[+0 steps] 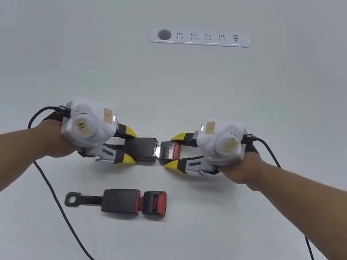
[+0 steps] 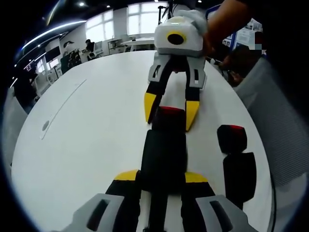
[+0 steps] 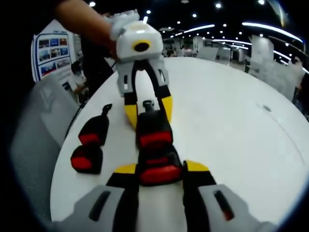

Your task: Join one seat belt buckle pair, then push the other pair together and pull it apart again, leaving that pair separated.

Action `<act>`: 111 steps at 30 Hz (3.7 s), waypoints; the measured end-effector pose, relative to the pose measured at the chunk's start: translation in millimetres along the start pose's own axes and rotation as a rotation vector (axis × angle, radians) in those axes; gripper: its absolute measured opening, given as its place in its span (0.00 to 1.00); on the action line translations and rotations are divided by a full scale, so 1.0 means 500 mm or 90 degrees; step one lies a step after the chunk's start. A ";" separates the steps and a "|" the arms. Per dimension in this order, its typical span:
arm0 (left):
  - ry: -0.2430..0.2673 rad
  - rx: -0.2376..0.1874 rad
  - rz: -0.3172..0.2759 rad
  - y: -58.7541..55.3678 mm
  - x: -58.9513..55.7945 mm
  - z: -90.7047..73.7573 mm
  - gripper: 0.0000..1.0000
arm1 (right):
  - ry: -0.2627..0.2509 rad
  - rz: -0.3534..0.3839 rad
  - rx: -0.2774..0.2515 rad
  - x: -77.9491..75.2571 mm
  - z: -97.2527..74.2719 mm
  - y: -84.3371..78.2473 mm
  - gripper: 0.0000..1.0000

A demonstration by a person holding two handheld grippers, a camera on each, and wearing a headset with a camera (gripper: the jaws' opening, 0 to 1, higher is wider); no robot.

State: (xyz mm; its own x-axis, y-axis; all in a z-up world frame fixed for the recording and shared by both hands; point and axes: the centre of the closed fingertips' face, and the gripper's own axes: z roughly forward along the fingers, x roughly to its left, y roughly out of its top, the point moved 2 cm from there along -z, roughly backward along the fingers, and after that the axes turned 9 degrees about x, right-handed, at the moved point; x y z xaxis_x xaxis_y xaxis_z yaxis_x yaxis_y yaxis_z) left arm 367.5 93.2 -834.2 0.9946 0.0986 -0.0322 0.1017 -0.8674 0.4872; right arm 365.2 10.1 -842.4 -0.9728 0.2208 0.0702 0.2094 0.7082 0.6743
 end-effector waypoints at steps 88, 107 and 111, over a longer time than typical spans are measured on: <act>-0.007 0.002 0.006 0.000 -0.002 -0.004 0.34 | -0.008 -0.037 0.093 -0.022 -0.076 -0.077 0.36; -0.006 0.012 0.007 0.000 -0.003 -0.005 0.34 | -0.019 -0.017 0.093 -0.043 -0.150 -0.145 0.36; -0.008 0.014 0.007 0.000 -0.002 -0.005 0.34 | -0.017 -0.018 0.095 -0.045 -0.161 -0.157 0.36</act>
State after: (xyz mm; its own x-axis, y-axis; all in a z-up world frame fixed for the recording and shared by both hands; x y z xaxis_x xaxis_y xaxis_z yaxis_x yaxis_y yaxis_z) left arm 366.4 94.4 -831.9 0.9959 0.0827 -0.0370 0.0904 -0.8790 0.4683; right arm 362.8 -104.3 -837.6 -0.9758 0.2166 0.0316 0.1969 0.8053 0.5592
